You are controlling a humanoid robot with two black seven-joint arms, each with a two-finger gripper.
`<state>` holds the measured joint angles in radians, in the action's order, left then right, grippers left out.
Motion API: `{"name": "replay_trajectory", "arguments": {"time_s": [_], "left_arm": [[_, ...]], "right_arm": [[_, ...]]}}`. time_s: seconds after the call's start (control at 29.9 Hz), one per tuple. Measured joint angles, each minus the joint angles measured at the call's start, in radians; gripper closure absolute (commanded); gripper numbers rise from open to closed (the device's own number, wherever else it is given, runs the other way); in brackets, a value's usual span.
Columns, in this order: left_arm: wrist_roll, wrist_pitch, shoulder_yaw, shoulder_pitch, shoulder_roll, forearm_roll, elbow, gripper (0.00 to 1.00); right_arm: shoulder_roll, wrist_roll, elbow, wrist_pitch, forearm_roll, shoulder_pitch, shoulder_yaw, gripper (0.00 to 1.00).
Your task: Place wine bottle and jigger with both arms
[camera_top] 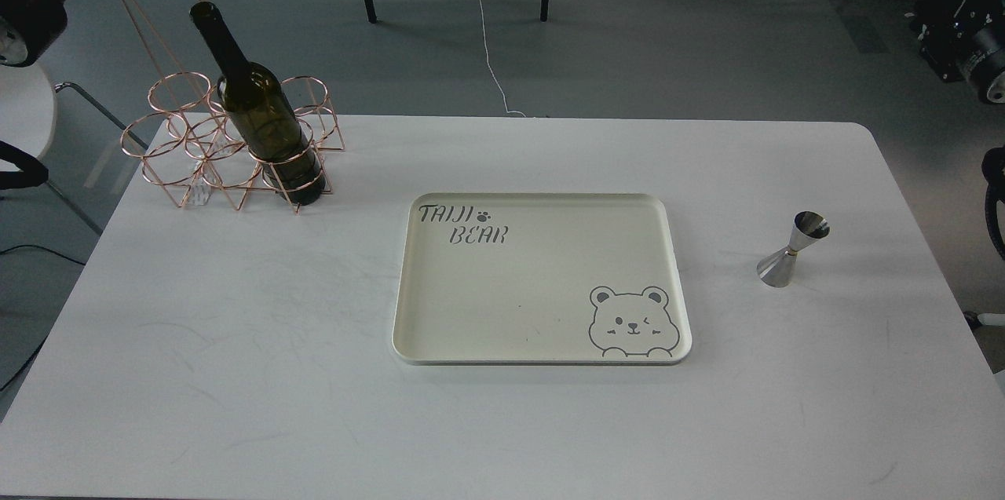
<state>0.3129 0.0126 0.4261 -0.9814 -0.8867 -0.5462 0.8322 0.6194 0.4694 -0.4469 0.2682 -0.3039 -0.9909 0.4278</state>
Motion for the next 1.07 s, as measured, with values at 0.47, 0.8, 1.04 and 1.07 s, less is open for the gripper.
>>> {"name": "replay_trajectory", "arguments": {"time_s": [0.47,0.8,1.04,1.07], "left_arm": [[0.008,-0.231,0.0,0.105,0.048,0.65,-0.08,0.02],[0.002,-0.301,0.006,0.184,0.107,0.988,-0.114,0.02],[-0.038,-0.334,0.099,0.236,0.171,1.059,-0.157,0.02],[-0.052,-0.336,0.124,0.247,0.179,1.059,-0.158,0.02]], "right_arm": [[-0.018,-0.039,0.085,-0.024,0.333,0.086,0.004,0.01],[-0.036,-0.136,0.085,0.011,0.609,0.191,0.028,0.01],[-0.046,-0.14,0.085,0.067,0.62,0.223,0.092,0.01],[-0.049,-0.141,0.085,0.071,0.62,0.224,0.093,0.01]]}}
